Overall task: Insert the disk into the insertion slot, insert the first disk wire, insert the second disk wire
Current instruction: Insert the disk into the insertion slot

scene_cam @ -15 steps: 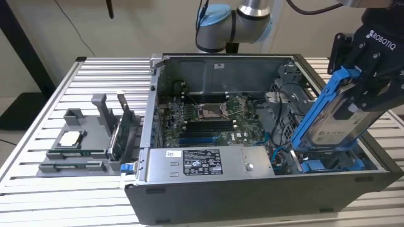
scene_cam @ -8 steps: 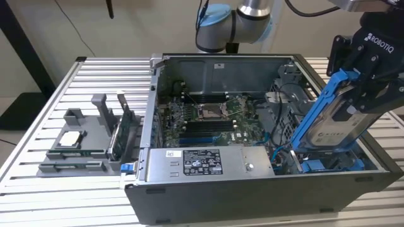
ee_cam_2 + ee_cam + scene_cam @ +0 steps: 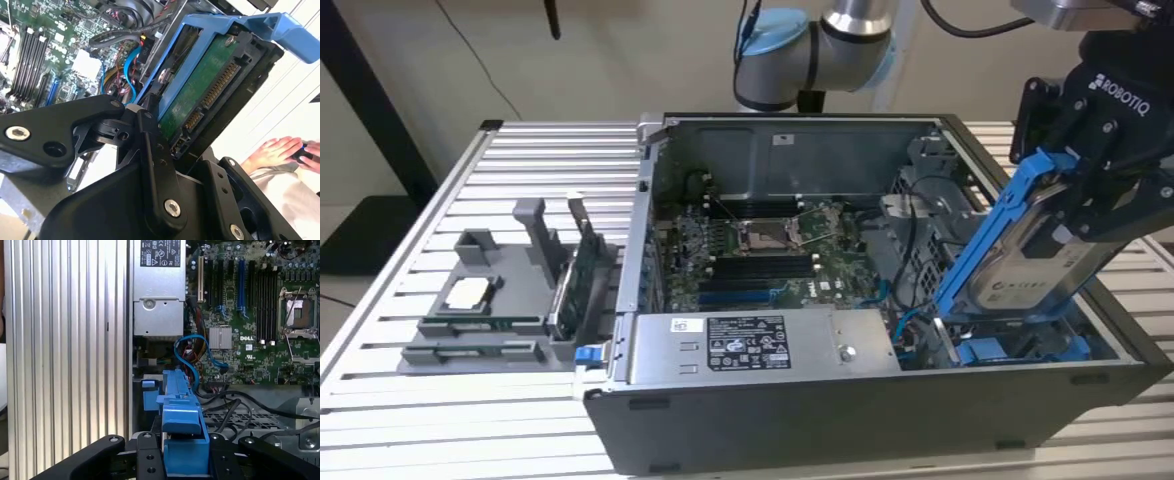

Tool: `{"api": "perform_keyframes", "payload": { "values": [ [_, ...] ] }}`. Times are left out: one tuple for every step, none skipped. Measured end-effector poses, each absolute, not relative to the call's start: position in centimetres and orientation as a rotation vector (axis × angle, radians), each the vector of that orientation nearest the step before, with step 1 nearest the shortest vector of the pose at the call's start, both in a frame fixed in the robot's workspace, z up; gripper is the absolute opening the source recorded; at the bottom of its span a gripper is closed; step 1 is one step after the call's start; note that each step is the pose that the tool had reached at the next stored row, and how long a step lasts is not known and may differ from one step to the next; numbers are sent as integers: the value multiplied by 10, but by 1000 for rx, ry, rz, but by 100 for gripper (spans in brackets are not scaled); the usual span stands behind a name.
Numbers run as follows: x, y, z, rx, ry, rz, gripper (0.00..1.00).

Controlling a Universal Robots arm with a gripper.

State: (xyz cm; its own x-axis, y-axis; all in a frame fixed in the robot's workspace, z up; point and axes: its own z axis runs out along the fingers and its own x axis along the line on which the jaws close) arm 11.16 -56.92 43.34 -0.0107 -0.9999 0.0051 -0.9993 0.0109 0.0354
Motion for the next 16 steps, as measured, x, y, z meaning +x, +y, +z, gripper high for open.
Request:
{"api": "perform_keyframes", "payload": {
  "values": [
    [111,-569,433,2190,-2213,-33,33],
    [111,-569,433,2190,-2214,-31,33],
    [111,-569,433,2192,-2216,-28,33],
    [110,-569,434,2194,-2218,-24,33],
    [109,-569,433,2197,-2221,-18,33],
    [108,-569,433,2200,-2224,-10,33],
    [108,-569,434,2204,-2229,0,33],
    [107,-569,433,2209,-2234,10,33],
    [107,-569,433,2213,-2238,19,33],
    [107,-569,433,2217,-2241,27,33],
    [107,-569,433,2218,-2243,30,33],
    [107,-569,433,2218,-2243,30,33],
    [107,-569,433,2218,-2243,30,33],
    [107,-569,433,2218,-2243,30,33],
    [107,-569,433,2218,-2243,30,33],
    [107,-569,433,2218,-2243,30,33]
  ]
}}
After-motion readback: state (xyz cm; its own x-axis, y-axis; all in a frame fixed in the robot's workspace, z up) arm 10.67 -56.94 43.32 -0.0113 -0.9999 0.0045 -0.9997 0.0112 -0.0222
